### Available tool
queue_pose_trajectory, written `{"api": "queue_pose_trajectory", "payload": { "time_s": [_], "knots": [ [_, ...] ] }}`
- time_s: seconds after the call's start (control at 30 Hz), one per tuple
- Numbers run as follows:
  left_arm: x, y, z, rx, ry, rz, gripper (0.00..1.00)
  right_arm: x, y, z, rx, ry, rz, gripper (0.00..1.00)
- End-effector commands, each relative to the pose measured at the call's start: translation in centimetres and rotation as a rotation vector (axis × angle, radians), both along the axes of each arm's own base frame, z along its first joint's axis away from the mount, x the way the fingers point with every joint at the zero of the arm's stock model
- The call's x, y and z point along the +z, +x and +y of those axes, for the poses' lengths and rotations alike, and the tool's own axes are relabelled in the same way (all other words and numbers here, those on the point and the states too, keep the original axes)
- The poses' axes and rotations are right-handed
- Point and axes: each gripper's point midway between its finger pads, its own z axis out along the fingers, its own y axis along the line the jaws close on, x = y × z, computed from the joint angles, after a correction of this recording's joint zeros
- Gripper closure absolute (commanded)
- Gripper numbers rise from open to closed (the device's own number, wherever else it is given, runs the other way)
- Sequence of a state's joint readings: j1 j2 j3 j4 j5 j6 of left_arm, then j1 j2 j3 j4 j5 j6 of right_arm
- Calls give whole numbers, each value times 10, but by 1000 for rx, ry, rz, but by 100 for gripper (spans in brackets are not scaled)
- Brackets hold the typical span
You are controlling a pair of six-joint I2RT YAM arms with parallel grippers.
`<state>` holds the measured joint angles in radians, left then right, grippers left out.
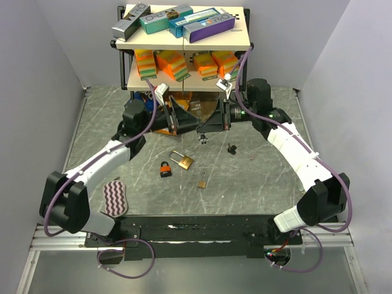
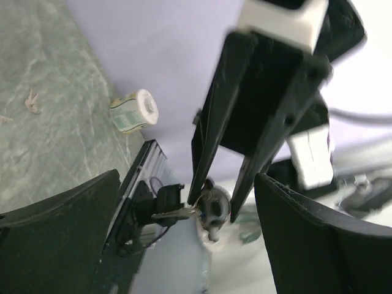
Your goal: Unlock with the key
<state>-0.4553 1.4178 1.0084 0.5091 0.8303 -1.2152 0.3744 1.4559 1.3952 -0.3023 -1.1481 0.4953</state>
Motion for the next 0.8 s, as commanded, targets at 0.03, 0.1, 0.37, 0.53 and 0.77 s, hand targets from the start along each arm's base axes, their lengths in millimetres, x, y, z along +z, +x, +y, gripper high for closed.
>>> {"api": "queue_pose_trajectory", "payload": {
  "time_s": [0.03,0.1,0.37,0.53,0.77],
  "knots": [
    [2,22,12,202,148,245,4,13,2,-11,-62,-68,-159,100],
    [-5,20,12,201,165,365,4,8,3,-12,-67,-100,-178,100],
    [-34,4,3,110,138,702,3,-12,3,-3,-46,-239,-274,100],
    [-36,-2,1,73,133,754,1,-18,-3,4,-9,-250,-304,100],
    [-34,-5,-1,43,120,793,5,-29,-3,11,23,-296,-339,100]
  ]
}}
